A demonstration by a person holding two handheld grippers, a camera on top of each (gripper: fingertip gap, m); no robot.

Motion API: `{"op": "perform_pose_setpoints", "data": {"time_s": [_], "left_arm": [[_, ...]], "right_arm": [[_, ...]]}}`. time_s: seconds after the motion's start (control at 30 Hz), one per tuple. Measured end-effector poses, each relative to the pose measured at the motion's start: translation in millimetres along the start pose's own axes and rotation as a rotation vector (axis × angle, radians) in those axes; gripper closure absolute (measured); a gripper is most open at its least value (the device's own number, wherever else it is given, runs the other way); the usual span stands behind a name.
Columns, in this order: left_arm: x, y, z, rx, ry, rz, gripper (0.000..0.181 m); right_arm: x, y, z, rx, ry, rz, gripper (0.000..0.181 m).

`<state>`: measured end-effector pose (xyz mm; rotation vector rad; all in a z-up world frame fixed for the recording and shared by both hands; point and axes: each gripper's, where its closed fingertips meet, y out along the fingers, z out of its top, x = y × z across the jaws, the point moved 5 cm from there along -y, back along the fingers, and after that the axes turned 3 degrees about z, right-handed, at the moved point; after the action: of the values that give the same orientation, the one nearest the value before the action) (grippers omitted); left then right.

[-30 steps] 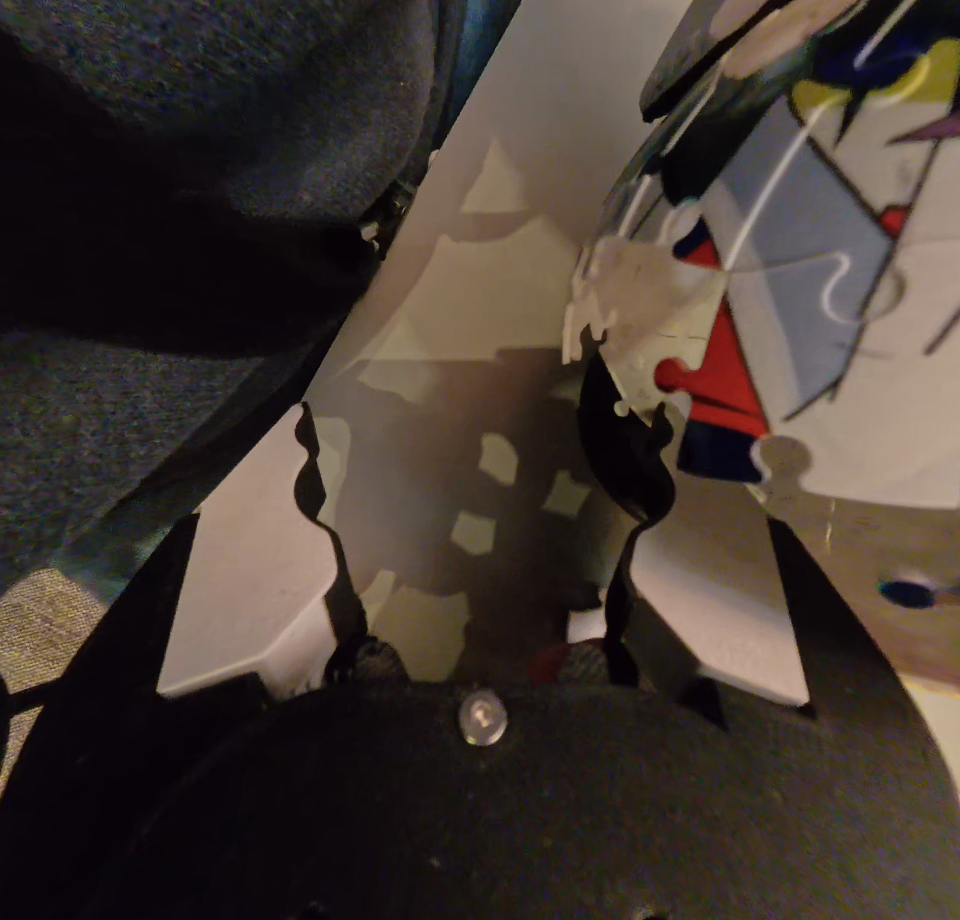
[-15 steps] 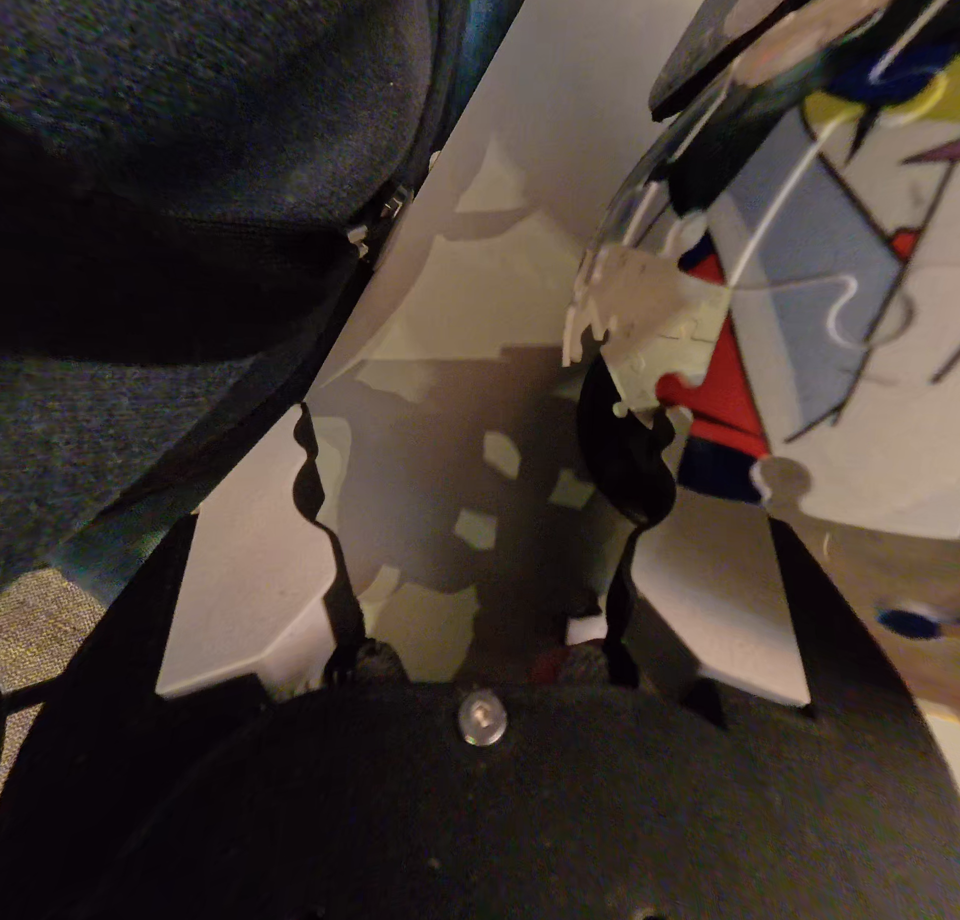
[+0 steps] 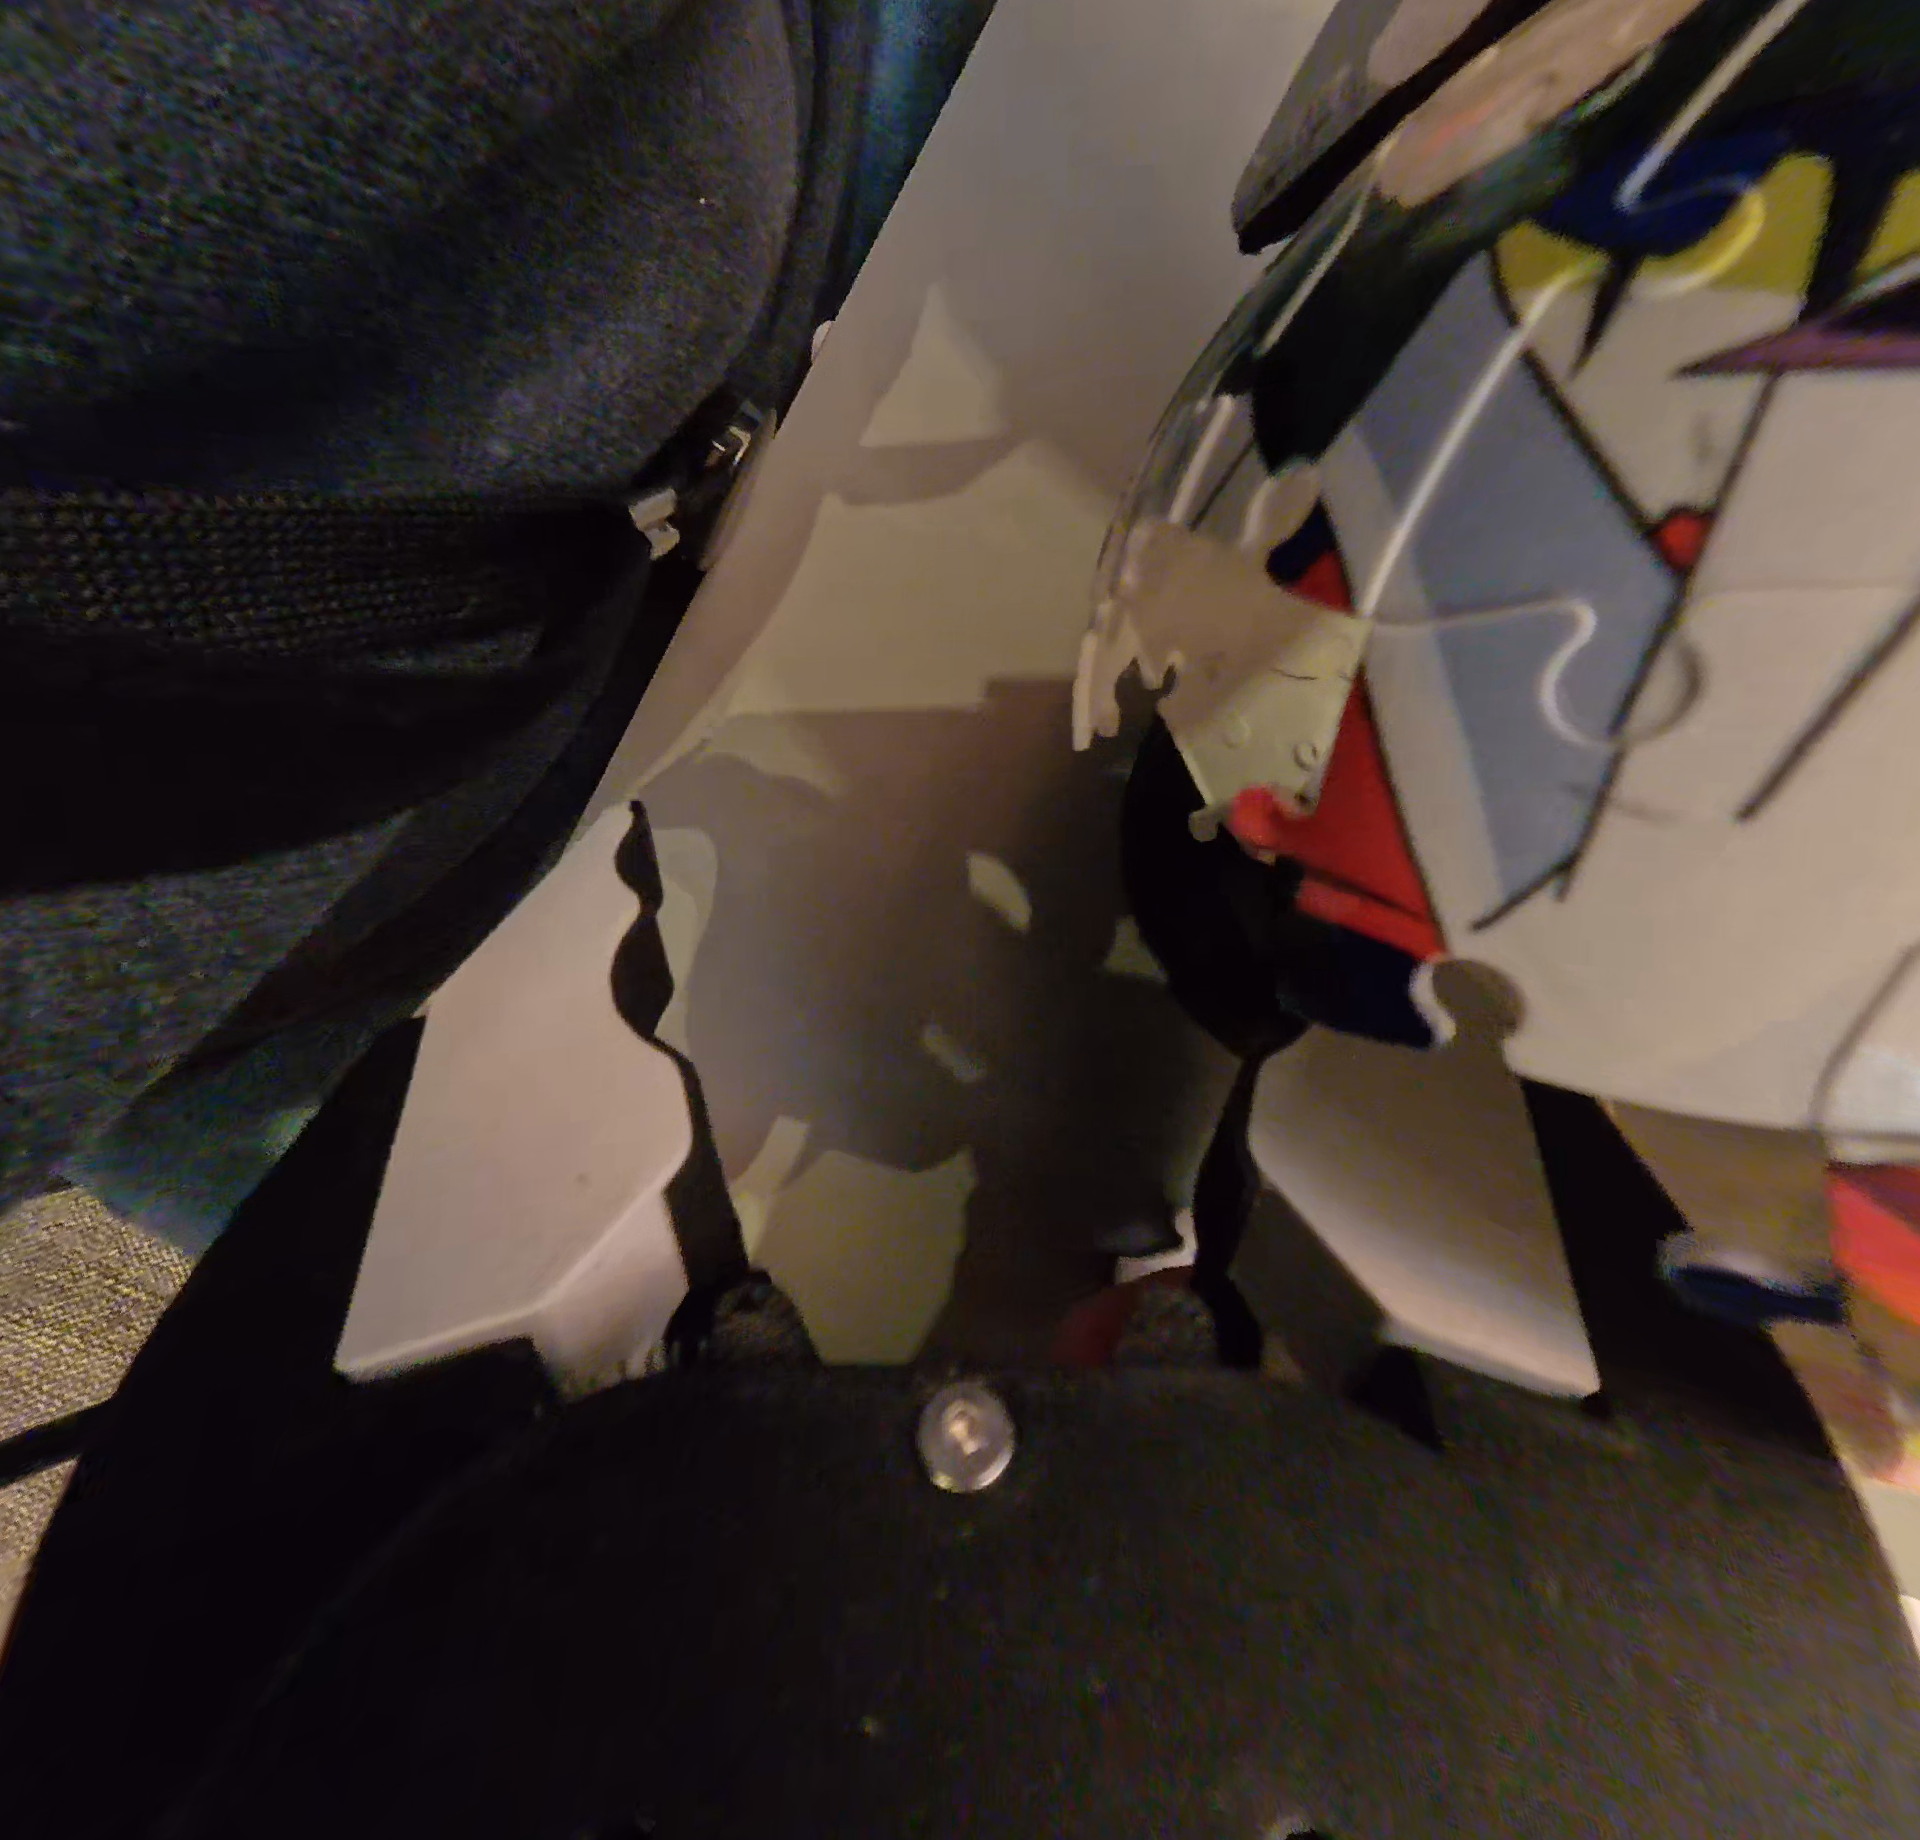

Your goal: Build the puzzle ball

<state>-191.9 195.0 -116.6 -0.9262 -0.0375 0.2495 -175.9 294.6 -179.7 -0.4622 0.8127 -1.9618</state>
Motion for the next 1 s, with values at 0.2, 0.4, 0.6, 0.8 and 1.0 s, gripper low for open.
{"op": "perform_pose_setpoints", "data": {"time_s": [0.2,0.4,0.6,0.8,1.0], "left_arm": [[-0.3,-0.1,-0.1,0.002,0.008,-0.016,0.036],[-2.2,-1.1,-1.5,-0.007,0.014,-0.034,0.037],[-3.4,-1.8,-2.2,-0.017,0.023,-0.033,0.038],[-0.7,0.2,-4.6,-0.048,0.019,-0.022,0.035],[7.1,-4.5,-8.8,-0.01,-0.122,0.055,0.034]], "right_arm": [[0.6,0.1,0.9,0.003,-0.001,0.001,0.067],[1.2,-5.6,0.9,0.033,0.024,0.03,0.069],[1.7,-4.1,-0.4,0.016,0.02,0.01,0.065],[1.9,-1.9,-0.3,0.005,0.01,-0.012,0.067],[0.6,-1.7,-0.5,0.004,0.005,-0.001,0.064]]}}
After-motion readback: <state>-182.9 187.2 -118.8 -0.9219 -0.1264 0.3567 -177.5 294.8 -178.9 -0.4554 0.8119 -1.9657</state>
